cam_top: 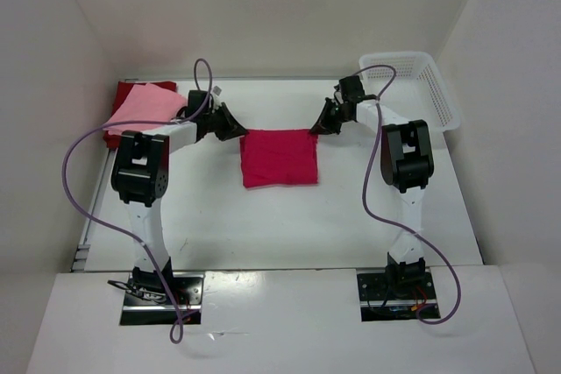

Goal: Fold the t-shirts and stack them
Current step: Smooth out wrinkles on the folded tshirt

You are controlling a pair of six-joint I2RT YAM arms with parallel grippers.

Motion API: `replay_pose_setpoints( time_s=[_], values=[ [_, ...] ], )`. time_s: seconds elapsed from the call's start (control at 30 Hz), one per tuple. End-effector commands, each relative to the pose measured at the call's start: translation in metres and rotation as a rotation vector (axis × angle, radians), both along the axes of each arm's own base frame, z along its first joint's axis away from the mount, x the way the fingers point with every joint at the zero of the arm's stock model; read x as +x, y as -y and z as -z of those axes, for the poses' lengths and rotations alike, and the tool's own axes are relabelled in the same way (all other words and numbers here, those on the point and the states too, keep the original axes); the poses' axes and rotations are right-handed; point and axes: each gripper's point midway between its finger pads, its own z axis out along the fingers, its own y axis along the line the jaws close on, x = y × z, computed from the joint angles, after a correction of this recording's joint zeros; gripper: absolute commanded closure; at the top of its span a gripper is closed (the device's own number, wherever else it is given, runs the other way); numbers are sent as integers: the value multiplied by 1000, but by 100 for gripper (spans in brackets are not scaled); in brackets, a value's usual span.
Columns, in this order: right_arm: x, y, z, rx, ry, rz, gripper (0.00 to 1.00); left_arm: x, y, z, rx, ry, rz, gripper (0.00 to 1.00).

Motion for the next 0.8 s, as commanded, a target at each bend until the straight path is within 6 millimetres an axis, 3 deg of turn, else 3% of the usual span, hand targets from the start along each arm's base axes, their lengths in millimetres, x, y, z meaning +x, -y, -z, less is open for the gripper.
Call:
replay_pose_setpoints(
  time_s=[0.0, 0.3, 0.37, 0.4, 0.47, 0.5, 0.53, 0.57, 0.6, 0.63, 0.67, 0.7, 0.77],
  values=[
    [14, 6, -26, -22, 73, 13, 100, 21, -11, -21, 15, 79, -27, 100],
    [20, 12, -16, -54, 71, 64, 100, 30, -29, -10, 82, 69, -102, 100],
    [18, 12, -18, -49, 65, 72, 100, 29, -32, -11, 87, 64, -124, 93],
    [18, 12, -18, -49, 65, 72, 100, 28, -32, -8, 87, 67, -124, 77],
    [16, 11, -33, -37, 88, 67, 93, 24, -35, -22, 76, 87, -157, 55],
    [17, 11, -41, -29, 98, 74, 83, 23, -37, -28, 84, 99, -170, 43],
    [17, 11, -48, -26, 116, 74, 77, 24, -42, -35, 98, 114, -193, 39],
    [17, 11, -67, -18, 153, 75, 72, 25, -43, -59, 94, 163, -203, 36],
    [14, 11, -73, -16, 161, 75, 67, 20, -44, -65, 101, 172, -197, 33],
    [12, 12, -80, -14, 172, 75, 62, 15, -44, -84, 95, 207, -199, 33],
    [10, 14, -96, -17, 205, 85, 60, 11, -43, -90, 86, 217, -191, 33],
    [1, 11, -95, -19, 195, 76, 60, 6, -36, -98, 74, 234, -170, 33],
    [-8, 8, -99, -19, 200, 81, 63, -13, -18, -105, 48, 239, -111, 45]
  ],
)
